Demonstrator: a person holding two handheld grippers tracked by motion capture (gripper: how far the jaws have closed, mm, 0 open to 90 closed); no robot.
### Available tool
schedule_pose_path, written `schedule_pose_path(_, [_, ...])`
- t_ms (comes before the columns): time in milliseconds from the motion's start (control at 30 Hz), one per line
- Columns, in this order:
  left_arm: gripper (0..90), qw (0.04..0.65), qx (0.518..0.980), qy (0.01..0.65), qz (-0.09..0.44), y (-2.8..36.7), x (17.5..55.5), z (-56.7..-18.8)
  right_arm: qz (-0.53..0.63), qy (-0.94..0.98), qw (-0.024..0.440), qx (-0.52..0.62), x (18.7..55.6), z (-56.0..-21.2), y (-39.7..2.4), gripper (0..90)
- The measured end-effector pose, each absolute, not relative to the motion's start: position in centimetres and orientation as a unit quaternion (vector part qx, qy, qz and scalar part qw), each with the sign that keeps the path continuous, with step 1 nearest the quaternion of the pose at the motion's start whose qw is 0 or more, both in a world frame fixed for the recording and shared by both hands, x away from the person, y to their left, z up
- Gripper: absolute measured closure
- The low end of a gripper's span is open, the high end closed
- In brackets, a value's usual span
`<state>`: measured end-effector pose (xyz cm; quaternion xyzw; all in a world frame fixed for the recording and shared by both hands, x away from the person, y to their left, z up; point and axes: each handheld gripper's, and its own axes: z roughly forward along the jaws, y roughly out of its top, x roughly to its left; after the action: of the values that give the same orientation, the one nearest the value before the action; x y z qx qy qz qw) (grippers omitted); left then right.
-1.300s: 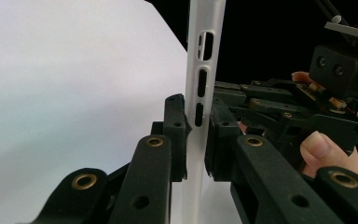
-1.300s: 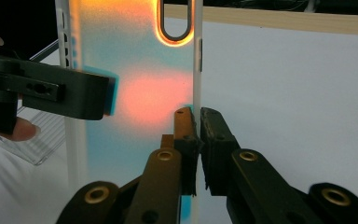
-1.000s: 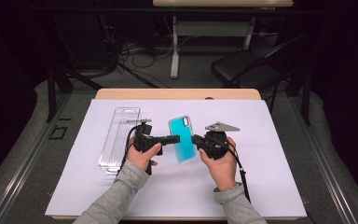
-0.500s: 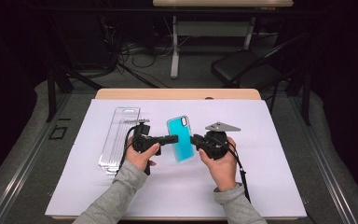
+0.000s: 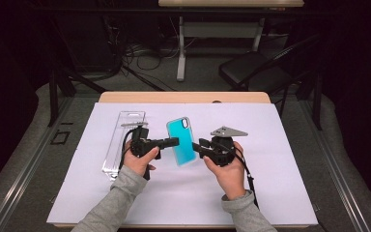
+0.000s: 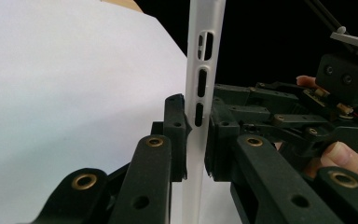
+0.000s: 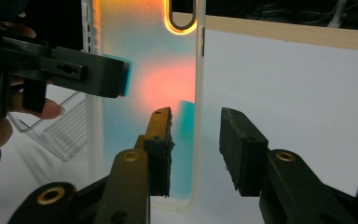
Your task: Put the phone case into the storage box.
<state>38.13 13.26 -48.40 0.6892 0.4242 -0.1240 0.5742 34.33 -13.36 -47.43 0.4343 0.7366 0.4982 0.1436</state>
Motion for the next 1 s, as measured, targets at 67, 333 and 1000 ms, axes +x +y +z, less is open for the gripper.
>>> schedule_pose_path(67, [81.3,0.575,0.691,0.421,-0.122,13.4,38.1,-48.3,0.499,0.740,0.141,0.429,34.3,-47.3,-13.3,61.6])
schedule_pose_path(333, [81.3,0.574,0.701,0.408,-0.115,13.9,37.9,-48.1,0.496,0.750,0.149,0.412,34.1,-47.0,-12.9,58.5])
schedule_pose_path(1000, [81.3,0.576,0.708,0.394,-0.104,15.5,37.4,-47.6,0.500,0.768,0.154,0.368,34.0,-46.6,-13.2,41.9])
